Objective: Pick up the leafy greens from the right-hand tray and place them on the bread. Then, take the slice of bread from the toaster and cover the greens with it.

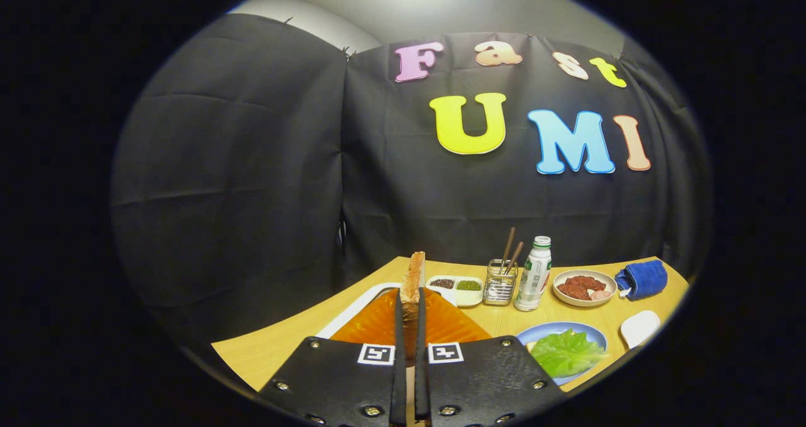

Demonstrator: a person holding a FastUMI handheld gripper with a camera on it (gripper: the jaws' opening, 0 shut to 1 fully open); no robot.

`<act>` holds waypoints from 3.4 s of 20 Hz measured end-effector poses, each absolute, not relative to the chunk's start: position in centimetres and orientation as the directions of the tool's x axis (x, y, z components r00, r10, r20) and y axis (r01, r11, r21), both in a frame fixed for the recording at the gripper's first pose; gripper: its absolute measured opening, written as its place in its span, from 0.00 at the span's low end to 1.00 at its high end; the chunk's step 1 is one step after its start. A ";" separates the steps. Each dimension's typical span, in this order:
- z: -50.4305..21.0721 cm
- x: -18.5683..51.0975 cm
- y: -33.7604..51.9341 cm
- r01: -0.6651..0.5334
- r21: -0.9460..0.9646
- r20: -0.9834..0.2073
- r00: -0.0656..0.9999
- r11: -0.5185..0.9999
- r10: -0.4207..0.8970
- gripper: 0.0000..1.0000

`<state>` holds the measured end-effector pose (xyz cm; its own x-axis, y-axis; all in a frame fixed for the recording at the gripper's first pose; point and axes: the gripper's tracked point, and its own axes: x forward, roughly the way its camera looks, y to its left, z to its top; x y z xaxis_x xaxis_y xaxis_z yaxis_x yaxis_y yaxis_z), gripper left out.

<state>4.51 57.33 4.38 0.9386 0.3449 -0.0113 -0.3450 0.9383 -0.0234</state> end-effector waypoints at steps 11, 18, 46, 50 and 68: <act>6.0 4.6 49.7 -0.266 -0.027 0.022 0.964 0.964 0.266 0.05; 3.8 5.1 44.4 -0.215 -0.053 -0.014 0.977 0.975 0.214 0.05; -3.3 7.2 38.5 -0.190 0.048 -0.137 0.971 0.981 0.195 0.05; -4.3 7.6 38.8 -0.191 0.048 -0.154 0.968 0.980 0.196 0.05; -7.1 9.5 34.9 -0.150 -0.005 -0.193 0.970 0.989 0.146 0.22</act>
<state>9.49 34.87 -7.14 0.9702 0.1462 -0.1932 -0.1500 0.9887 -0.0048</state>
